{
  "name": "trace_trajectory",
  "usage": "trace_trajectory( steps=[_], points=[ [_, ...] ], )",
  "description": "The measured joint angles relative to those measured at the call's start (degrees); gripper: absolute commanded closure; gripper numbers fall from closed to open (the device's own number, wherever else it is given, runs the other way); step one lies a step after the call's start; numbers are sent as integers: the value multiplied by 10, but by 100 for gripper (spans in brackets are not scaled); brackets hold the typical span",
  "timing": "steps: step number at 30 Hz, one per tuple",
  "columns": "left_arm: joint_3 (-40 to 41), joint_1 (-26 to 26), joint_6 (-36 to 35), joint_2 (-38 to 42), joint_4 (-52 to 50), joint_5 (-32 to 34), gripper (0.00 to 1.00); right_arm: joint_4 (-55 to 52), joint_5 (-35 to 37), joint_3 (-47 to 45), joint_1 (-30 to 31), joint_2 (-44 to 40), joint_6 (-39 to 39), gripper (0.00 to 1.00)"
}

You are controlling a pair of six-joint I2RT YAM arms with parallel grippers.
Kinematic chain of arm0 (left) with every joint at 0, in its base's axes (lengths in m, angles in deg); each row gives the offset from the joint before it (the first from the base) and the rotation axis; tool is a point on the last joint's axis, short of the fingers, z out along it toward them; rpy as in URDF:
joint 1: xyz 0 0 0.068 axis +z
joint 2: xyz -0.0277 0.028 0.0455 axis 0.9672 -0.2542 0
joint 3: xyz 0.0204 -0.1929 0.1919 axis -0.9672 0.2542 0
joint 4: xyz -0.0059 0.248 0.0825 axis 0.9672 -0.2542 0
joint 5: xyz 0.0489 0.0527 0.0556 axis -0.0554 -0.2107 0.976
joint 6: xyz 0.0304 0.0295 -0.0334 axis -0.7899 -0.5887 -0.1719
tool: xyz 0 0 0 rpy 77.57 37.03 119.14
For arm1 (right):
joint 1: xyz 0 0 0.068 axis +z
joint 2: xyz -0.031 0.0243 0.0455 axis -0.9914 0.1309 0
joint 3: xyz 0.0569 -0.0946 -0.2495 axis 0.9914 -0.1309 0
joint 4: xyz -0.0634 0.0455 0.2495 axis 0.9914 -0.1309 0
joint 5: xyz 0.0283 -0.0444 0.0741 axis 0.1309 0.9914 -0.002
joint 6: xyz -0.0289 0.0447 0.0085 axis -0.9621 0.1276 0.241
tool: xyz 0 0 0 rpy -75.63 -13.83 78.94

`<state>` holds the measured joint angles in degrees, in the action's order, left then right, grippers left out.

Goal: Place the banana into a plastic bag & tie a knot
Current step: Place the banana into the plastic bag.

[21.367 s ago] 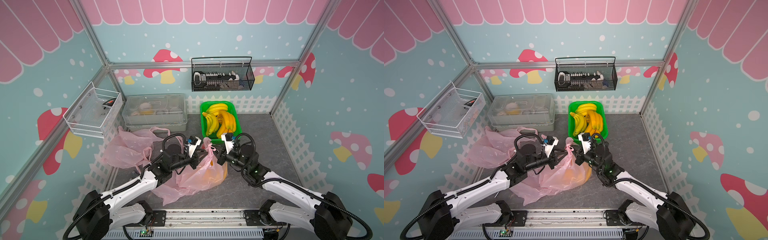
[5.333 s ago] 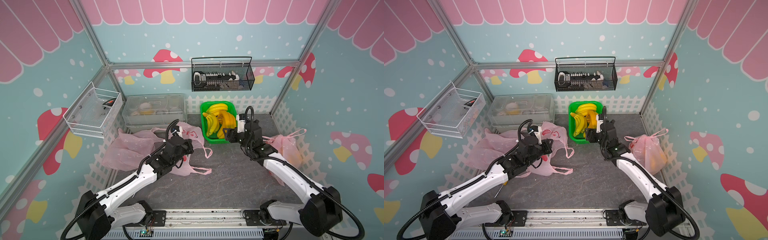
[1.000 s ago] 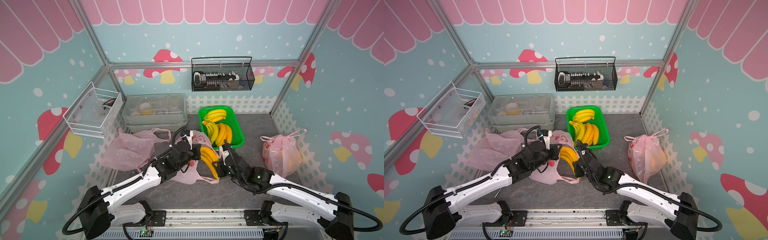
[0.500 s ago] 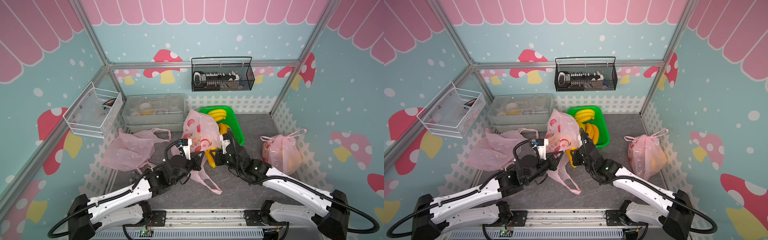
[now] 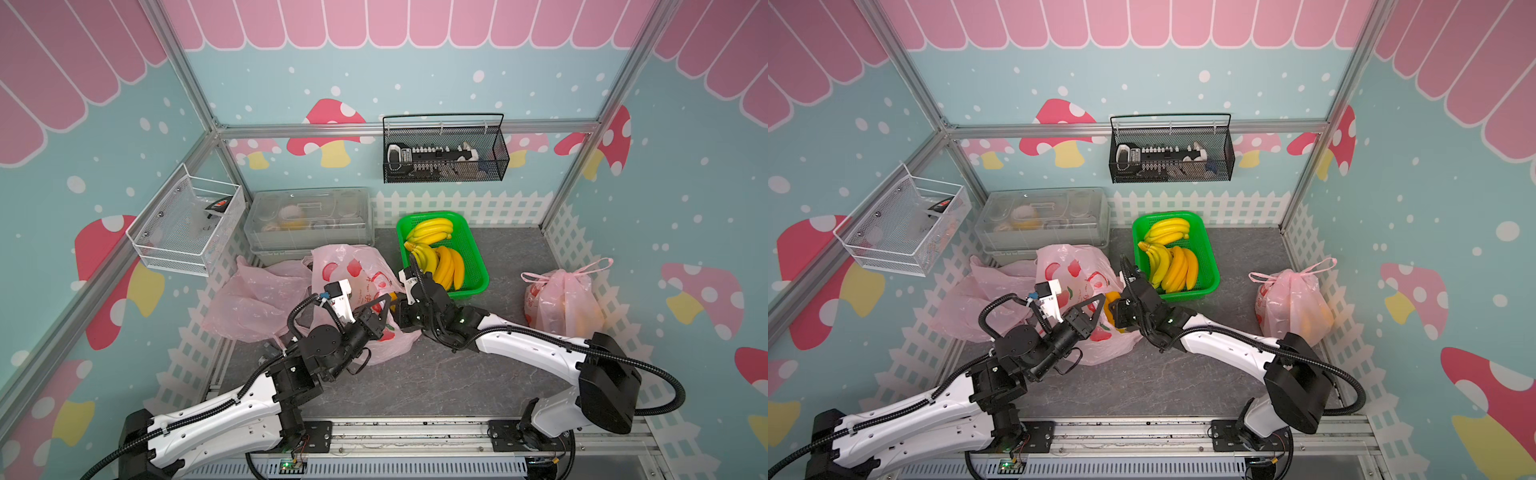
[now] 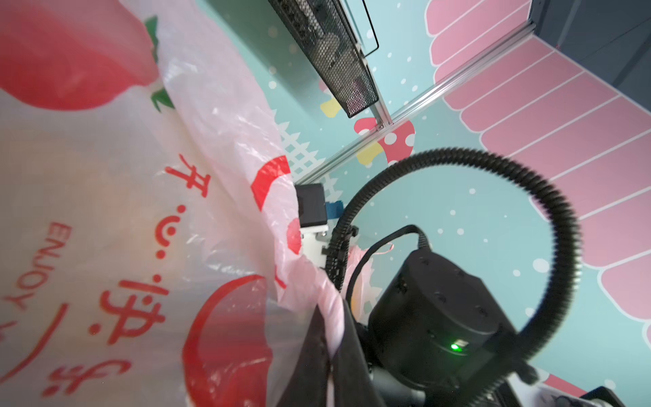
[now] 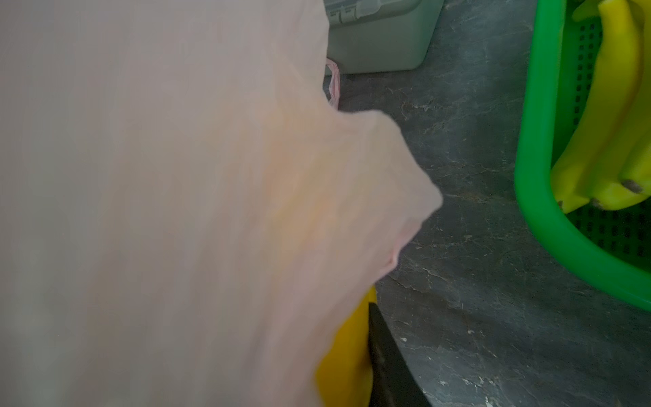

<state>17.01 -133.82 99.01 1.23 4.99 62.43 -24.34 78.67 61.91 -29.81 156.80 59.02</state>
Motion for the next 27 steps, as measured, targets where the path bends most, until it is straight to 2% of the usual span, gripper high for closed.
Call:
trace_trajectory(
  steps=[2, 5, 8, 11, 16, 21, 27],
  points=[
    [9, 24, 12, 24, -6, 4, 100, -10, 5, -1, 4, 5, -3, 86],
    [38, 87, 41, 42, -14, -7, 100, -27, 13, -1, 19, 5, -7, 84],
    [71, 150, 73, 25, -17, -45, 100, -36, 15, -3, 30, 3, -8, 84],
    [101, 181, 103, -11, -9, -87, 100, -39, 17, -9, 33, 0, -7, 83],
    [118, 182, 136, -46, 30, -137, 100, -28, 13, -18, 33, 7, 3, 83],
    [118, 158, 158, -44, 90, -149, 100, 24, -3, -19, 33, 52, 13, 81],
    [129, 147, 195, -22, 143, -148, 100, 53, -1, -19, 33, 86, 13, 64]
  ],
)
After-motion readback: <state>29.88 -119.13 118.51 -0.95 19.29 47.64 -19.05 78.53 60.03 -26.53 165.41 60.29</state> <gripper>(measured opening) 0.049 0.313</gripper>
